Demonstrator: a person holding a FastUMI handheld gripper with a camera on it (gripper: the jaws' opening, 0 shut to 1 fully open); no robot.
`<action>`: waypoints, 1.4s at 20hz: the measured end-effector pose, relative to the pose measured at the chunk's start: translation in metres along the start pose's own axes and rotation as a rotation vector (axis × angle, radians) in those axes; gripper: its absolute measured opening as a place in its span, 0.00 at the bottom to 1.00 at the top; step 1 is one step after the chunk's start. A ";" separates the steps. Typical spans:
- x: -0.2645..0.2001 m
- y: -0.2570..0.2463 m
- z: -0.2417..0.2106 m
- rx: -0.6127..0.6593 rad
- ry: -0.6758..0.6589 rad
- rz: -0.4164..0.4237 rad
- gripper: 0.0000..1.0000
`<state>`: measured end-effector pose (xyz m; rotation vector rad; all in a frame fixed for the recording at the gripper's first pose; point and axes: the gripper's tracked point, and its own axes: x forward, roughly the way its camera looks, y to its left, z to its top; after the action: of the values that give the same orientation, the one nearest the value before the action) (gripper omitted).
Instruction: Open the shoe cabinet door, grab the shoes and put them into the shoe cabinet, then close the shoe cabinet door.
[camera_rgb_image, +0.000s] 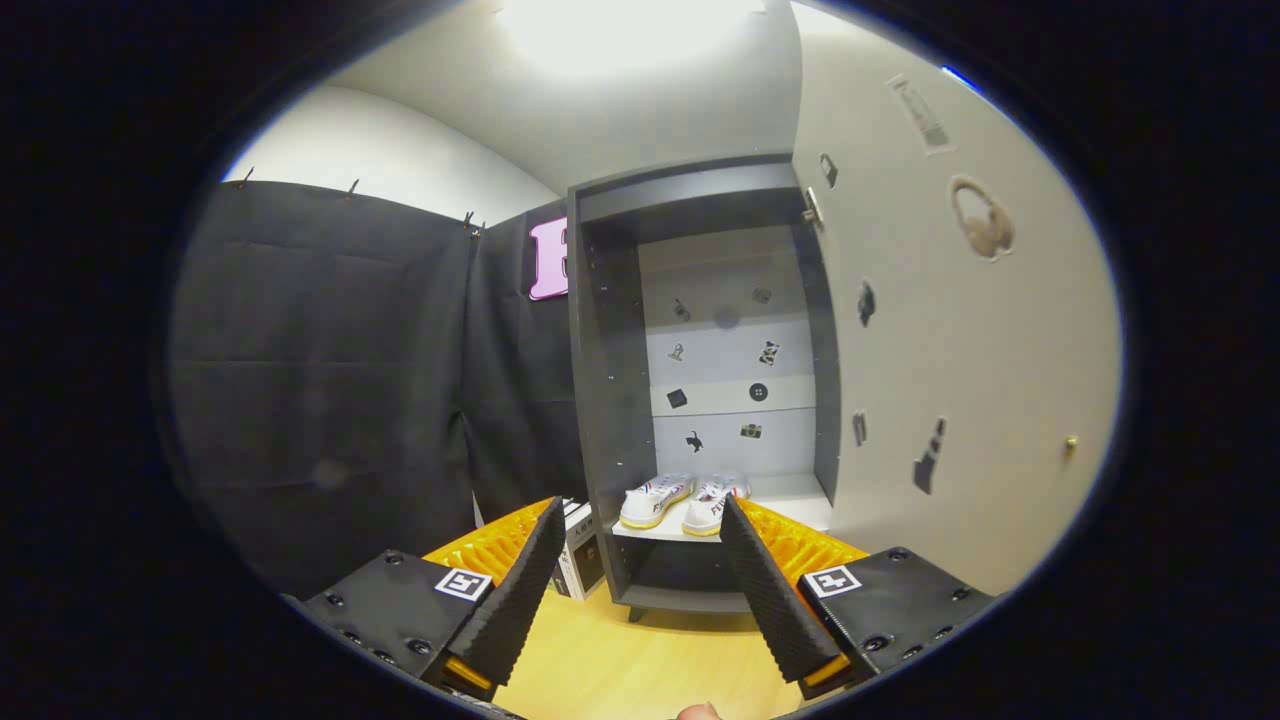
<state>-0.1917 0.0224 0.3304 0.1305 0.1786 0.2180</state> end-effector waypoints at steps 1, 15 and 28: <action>-0.015 -0.005 0.001 0.010 0.001 -0.002 0.97; -0.134 -0.141 0.028 0.049 -0.011 -0.043 0.97; -0.077 -0.168 0.000 0.074 0.077 0.234 0.97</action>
<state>-0.2314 -0.1578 0.3182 0.2167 0.2484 0.4501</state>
